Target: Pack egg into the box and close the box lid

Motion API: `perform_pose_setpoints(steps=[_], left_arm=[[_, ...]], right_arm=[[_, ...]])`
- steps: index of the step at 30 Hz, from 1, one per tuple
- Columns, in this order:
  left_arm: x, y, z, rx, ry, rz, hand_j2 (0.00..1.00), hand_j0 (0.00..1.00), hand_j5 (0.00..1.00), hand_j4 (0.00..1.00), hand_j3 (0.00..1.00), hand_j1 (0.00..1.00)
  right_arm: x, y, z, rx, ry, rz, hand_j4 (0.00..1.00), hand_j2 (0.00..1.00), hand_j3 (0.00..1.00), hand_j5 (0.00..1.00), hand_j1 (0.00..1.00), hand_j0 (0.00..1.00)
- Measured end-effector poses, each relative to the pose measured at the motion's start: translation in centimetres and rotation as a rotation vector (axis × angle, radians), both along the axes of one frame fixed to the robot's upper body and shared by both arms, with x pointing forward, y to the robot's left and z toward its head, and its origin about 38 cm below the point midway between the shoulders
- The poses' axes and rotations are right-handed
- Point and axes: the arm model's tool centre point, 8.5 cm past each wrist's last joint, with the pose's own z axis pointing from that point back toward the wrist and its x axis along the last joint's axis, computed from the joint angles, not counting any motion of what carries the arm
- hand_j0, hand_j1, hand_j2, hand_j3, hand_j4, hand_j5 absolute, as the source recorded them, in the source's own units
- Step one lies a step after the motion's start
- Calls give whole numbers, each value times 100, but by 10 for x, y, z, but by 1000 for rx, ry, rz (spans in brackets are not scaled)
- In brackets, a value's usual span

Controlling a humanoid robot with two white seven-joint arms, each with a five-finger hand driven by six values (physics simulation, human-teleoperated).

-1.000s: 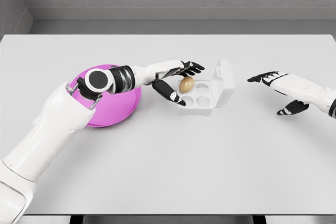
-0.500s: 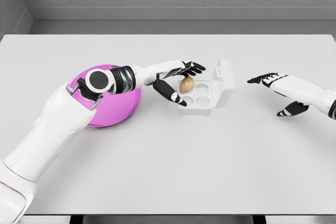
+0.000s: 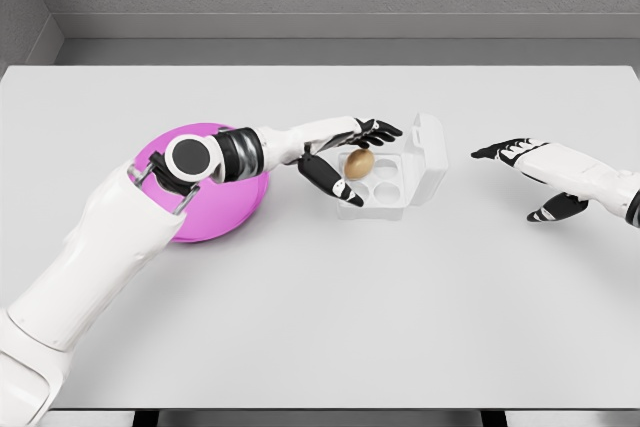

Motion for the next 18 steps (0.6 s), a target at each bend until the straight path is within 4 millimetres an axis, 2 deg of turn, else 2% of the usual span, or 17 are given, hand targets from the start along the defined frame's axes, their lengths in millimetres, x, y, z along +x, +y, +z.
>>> perform_pose_setpoints(steps=[7,18], left_arm=[[-2,0,4,-1,-15,-6,94,94,94,94,94,94],[2,25,6,17,-24,35,94,94,94,94,94,94]], right_arm=[[0,2,2,1,-6,8,100,100,100,100,100,100],[-1,3,3,1,-7,11,100,100,100,100,100,100]])
